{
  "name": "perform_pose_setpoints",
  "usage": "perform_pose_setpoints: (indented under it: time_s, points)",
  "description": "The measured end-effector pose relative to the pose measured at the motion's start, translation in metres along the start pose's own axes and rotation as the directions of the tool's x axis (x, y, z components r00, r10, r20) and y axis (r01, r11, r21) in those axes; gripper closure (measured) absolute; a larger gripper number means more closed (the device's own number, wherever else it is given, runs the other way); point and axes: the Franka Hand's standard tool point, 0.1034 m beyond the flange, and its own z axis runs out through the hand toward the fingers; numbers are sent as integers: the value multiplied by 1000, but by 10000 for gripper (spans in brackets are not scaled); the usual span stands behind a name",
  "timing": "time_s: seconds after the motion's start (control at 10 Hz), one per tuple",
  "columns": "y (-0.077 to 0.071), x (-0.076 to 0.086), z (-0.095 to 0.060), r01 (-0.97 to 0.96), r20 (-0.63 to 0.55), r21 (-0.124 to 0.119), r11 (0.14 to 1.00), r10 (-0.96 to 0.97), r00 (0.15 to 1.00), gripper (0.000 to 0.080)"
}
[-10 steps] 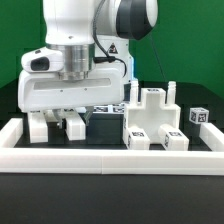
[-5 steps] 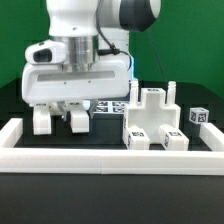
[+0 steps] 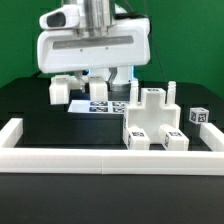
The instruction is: Assemble chair
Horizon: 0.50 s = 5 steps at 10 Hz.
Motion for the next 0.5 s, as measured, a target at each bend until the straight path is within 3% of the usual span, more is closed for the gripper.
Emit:
perform_pose_setpoints:
  time_s: [0.3,0.5]
  points:
    - [2,-1,4,-1,3,-3,1000,1,1000,511]
    - [1,6,-6,27,4,-8,1000,-27,1000,511]
